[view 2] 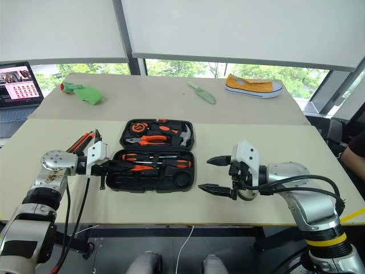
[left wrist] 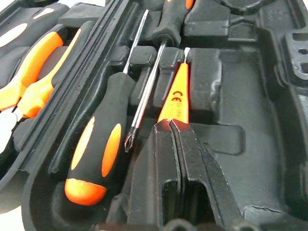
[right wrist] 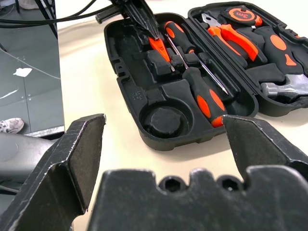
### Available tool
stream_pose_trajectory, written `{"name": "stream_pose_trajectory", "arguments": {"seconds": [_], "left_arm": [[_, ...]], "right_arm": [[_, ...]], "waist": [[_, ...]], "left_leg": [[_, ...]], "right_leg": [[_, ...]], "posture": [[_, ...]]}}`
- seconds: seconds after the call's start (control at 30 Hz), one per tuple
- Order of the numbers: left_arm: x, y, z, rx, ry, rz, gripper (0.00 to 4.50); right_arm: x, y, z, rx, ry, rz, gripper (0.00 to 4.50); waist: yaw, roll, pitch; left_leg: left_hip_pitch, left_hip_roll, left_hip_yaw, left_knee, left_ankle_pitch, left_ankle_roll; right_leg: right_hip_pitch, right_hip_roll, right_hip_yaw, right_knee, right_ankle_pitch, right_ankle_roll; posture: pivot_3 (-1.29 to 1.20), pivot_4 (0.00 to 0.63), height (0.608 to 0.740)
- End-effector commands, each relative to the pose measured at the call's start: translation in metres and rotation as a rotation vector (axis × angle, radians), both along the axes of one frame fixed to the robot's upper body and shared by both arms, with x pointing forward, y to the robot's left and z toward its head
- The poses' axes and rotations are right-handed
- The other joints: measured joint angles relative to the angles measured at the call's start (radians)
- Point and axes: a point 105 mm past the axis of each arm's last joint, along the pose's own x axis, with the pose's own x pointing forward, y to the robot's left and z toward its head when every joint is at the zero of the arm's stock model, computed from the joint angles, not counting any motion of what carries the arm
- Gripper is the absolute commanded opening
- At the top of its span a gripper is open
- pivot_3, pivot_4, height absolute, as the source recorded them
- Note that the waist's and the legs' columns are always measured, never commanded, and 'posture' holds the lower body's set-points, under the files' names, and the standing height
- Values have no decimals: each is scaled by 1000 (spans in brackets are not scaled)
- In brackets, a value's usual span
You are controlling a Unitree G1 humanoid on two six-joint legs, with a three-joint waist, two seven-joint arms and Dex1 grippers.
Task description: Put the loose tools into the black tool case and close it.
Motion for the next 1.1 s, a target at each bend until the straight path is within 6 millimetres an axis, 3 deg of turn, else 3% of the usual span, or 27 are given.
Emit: {"name": "stream_pose_trajectory", "arguments": {"seconds": [0.03,0.07,0.13,0.2,0.23,0.37,0.4,0.47,0.6,0.73,0.87,0.97,1.1], "left_arm": [[-4,16,30,-216,-58,102,565],[-10,25,38,-267,-86,144,759],[-31,59,43,-356,-121,319,1595],[-55,89,39,-383,-121,500,2177],[-67,104,35,-406,-123,605,2771],[-120,165,21,-502,-169,1033,4253],[-133,178,17,-509,-187,1121,4461],[-157,197,6,-503,-181,1260,4461],[-174,203,-8,-507,-75,1319,4461],[-159,209,-1,-457,-81,1331,4461],[-89,182,32,-438,-14,1154,4461],[-50,185,50,-382,-41,1192,4461],[-5,174,52,-339,23,1176,4461]], "right_arm": [[1,0,19,92,-122,12,4500],[1,0,23,141,-145,13,4500],[-2,0,27,244,-194,21,4500],[-3,-1,25,289,-247,17,4500],[-3,0,22,307,-259,8,4500],[-5,9,17,385,-325,-14,4500],[-8,13,16,397,-343,4,4500],[-11,19,12,417,-359,25,4500],[-11,22,17,455,-408,23,4500],[-1,24,17,428,-431,-6,4500],[1,25,20,402,-423,10,4500],[1,23,22,385,-428,9,4500],[6,20,29,390,-465,-34,4500]], "waist": [[-5,0,0],[-8,0,0],[-22,0,0],[-35,-1,0],[-39,-1,0],[-36,0,0],[-31,-1,0],[-23,-1,0],[-5,-3,-1],[2,-4,-3],[18,-6,-4],[12,-9,-6],[-8,-9,-7]], "left_leg": [[0,0,0,0,0,0],[-1,0,0,0,0,0],[-1,2,0,0,0,0],[0,4,0,-1,-2,1],[0,5,0,-1,-3,1],[2,6,1,-1,-4,1],[3,6,1,-1,-4,1],[4,6,2,-1,-4,1],[6,7,3,-1,-9,-7],[6,9,10,-1,-9,-8],[4,13,12,-1,-8,-11],[3,13,13,-1,-7,-12],[3,12,16,-2,-1,-3]], "right_leg": [[0,0,0,0,0,0],[-1,0,0,0,0,0],[-1,1,0,0,0,0],[-1,2,1,-1,0,0],[-1,3,2,0,0,0],[0,3,1,0,0,-2],[0,3,1,-1,0,-2],[1,3,0,-1,0,-2],[-1,-1,-5,-2,-5,-7],[-1,-7,-8,-2,-4,-7],[-1,-7,-14,-2,-3,-11],[-1,-7,-16,-2,-1,-13],[1,-6,-13,-2,1,-4]], "posture": [[0,150,740],[0,150,740],[0,150,740],[0,150,740],[0,150,740],[0,150,740],[0,150,740],[0,150,740],[0,150,740],[0,150,740],[0,150,740],[0,150,740],[0,150,740]]}}
